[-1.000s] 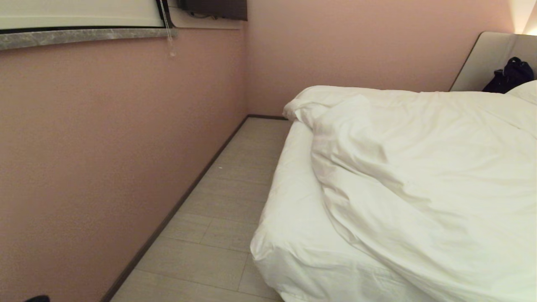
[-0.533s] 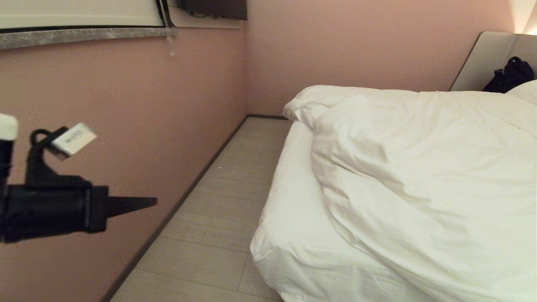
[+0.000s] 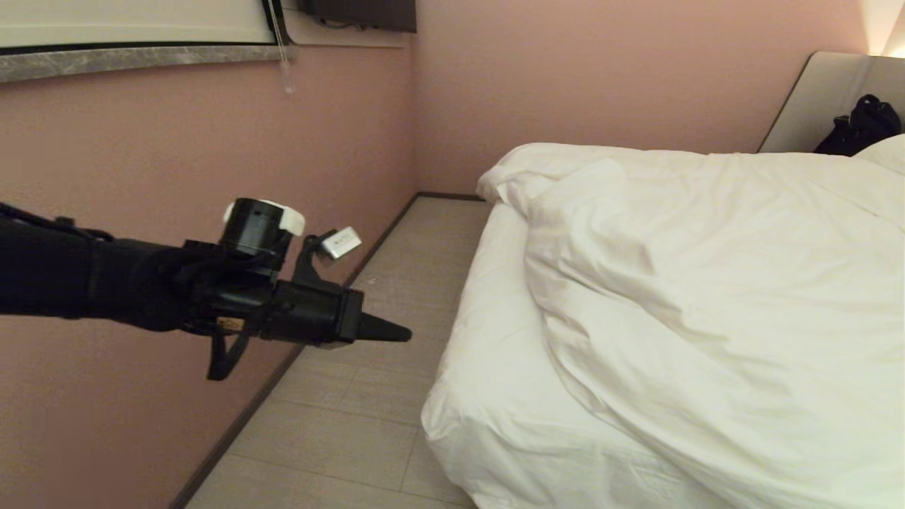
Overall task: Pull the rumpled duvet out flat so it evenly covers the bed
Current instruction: Hold the folded corner of the quilt
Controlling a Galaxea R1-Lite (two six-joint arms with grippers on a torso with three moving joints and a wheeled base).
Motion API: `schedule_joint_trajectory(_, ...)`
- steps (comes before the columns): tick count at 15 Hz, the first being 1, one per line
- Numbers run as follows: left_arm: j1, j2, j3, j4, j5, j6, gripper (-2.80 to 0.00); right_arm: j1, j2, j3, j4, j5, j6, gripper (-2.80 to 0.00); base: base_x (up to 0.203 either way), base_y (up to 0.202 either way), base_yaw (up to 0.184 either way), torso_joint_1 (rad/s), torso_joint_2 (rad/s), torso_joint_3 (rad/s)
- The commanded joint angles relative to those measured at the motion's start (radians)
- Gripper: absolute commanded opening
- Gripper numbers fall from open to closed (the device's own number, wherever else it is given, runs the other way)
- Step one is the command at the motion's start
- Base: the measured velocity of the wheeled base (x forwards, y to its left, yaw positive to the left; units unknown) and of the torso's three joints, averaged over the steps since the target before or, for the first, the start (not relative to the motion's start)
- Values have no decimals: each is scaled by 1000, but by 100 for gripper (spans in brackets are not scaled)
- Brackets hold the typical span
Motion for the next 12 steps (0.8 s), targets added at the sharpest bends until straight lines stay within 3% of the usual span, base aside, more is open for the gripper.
schedule_joint_trajectory(1,-28,113,-29,-53,-3,0,-280,0,0,0,0,0,0,-280,0,0,0,0,0,0)
schedule_joint_trajectory(3,-62,191,-63,-132,53,2,-280,-1,0,0,0,0,0,-280,0,0,0,0,0,0)
schedule_joint_trajectory(6,-129,301,-162,-198,227,7,-280,1,0,0,0,0,0,-280,0,0,0,0,0,0)
schedule_joint_trajectory(8,-180,363,-235,-212,308,21,-280,1,0,0,0,0,0,-280,0,0,0,0,0,0)
schedule_joint_trajectory(12,-243,470,-385,-208,387,32,-280,-1,0,0,0,0,0,-280,0,0,0,0,0,0)
